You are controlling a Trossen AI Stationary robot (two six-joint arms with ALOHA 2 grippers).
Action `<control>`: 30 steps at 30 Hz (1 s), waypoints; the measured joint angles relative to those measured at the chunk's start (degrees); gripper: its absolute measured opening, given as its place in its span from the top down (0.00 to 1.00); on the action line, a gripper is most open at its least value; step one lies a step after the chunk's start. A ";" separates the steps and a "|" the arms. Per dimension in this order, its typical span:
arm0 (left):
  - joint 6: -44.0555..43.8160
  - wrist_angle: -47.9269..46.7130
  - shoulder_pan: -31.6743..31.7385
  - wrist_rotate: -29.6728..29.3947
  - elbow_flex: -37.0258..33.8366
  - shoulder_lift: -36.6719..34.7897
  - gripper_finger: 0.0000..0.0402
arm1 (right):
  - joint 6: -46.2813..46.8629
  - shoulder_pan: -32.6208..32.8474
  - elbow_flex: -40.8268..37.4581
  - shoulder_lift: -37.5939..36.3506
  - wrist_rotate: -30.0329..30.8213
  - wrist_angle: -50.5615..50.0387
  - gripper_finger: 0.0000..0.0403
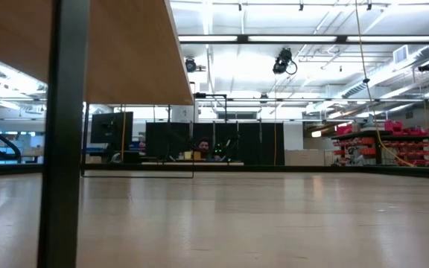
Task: Stack small to large cups/mugs on shelf
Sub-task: Return to Home Position
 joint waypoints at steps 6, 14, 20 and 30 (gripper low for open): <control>45.50 42.33 5.69 24.43 0.02 1.43 0.91 | -0.15 0.00 0.00 0.27 0.90 0.04 0.98; 61.35 50.69 11.15 61.76 0.02 0.25 0.93 | 1.60 0.04 0.00 0.63 0.97 0.05 0.98; 61.14 44.78 14.40 65.23 0.04 -5.00 0.93 | 3.48 0.07 0.00 0.37 -7.47 8.93 0.98; 63.68 36.18 22.78 71.66 0.07 -11.59 0.92 | -0.35 0.04 0.57 -7.69 -6.53 10.85 0.98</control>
